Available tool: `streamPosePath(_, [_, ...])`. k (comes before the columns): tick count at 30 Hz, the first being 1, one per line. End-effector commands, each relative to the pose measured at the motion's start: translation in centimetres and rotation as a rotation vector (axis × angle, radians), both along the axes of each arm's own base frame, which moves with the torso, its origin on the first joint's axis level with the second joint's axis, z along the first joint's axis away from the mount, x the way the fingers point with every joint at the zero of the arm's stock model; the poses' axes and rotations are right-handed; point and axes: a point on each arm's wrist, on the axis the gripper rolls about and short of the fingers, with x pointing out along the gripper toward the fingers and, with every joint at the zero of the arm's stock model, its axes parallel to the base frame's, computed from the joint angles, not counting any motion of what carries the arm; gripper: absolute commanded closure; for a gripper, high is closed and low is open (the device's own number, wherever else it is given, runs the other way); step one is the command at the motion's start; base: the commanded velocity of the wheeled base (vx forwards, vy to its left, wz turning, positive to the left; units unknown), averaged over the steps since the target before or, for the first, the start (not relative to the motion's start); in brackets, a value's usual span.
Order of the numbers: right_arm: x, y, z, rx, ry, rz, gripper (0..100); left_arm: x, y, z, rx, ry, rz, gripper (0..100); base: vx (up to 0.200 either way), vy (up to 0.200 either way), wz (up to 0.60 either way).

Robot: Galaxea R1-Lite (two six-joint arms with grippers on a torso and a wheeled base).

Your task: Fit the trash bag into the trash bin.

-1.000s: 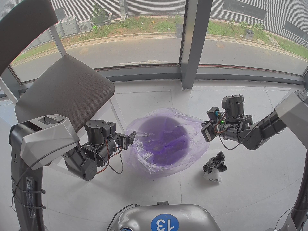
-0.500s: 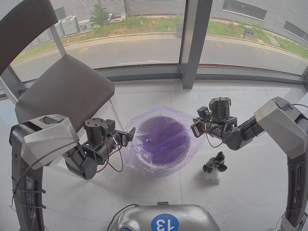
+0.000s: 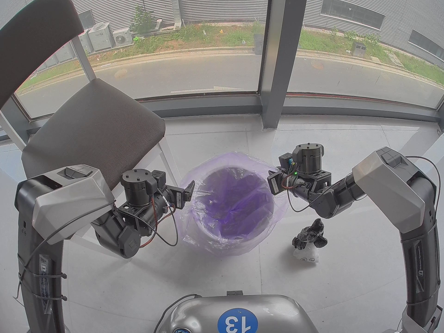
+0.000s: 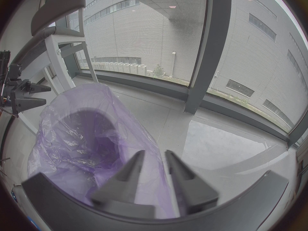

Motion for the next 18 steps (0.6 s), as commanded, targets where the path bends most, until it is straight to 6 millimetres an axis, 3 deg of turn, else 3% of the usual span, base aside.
streamPosePath(1, [-1.0, -0.3, 1.6, 0.003, -0.013, 0.003, 0, 0.1, 0.0, 0.0, -0.005, -0.013, 0.0, 0, 0.0, 0.0, 0.0])
streamPosePath(6, [-3.7, -1.4, 4.0, -0.004, 0.003, 0.007, 0, 0.1, -0.3, 0.1, -0.007, -0.028, -0.008, 0, 0.0, 0.0, 0.0])
streamPosePath(11, [-5.7, -1.6, 4.6, -0.006, 0.025, 0.018, 0, -1.6, -1.1, 0.4, 0.016, -0.018, -0.068, 0, 0.0, 0.0, 0.0])
streamPosePath(18, [-6.6, -1.9, 6.0, 0.016, -0.002, 0.017, 0, -3.7, -0.8, 1.6, -0.009, -0.046, -0.181, 0, 0.0, 0.0, 0.0])
